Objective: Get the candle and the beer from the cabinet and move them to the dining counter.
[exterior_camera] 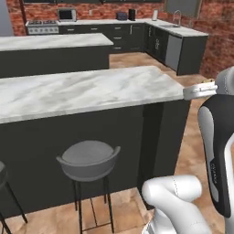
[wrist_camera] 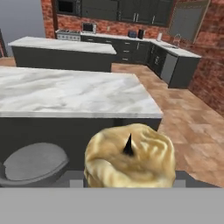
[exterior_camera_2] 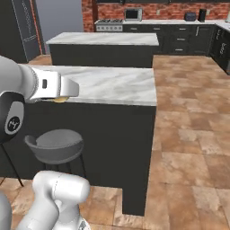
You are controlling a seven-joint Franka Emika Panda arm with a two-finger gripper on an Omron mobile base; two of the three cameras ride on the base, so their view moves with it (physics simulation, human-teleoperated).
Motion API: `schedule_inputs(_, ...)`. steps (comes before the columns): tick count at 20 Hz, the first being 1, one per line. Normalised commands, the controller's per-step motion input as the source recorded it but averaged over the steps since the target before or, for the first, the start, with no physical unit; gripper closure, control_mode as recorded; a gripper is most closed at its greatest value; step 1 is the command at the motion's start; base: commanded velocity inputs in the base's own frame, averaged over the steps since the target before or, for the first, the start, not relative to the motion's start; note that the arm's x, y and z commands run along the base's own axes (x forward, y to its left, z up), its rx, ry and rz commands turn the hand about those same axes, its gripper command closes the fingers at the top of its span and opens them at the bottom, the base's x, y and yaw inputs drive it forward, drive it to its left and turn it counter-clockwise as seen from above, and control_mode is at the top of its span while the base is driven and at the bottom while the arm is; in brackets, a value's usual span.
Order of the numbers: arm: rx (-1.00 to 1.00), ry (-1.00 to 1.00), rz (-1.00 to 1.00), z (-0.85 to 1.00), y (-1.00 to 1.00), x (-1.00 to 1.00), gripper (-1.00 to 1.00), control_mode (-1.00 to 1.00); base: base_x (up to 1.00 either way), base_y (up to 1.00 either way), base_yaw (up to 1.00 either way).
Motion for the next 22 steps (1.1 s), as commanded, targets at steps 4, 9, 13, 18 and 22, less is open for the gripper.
schedule_inputs(4,0.0,0.0,0.0,0.0,0.0,0.0,1.0,1.0,0.0,1.0,-0.21)
schedule_inputs(9,0.0,0.0,0.0,0.0,0.0,0.0,1.0,1.0,0.0,1.0,-0.02)
schedule_inputs(13,0.0,0.0,0.0,0.0,0.0,0.0,1.0,1.0,0.03,1.0,0.03)
schedule_inputs(18,0.0,0.0,0.0,0.0,0.0,0.0,1.0,1.0,0.13,1.0,0.07)
schedule_inputs(22,0.0,0.0,0.0,0.0,0.0,0.0,1.0,1.0,0.41,0.86,0.15)
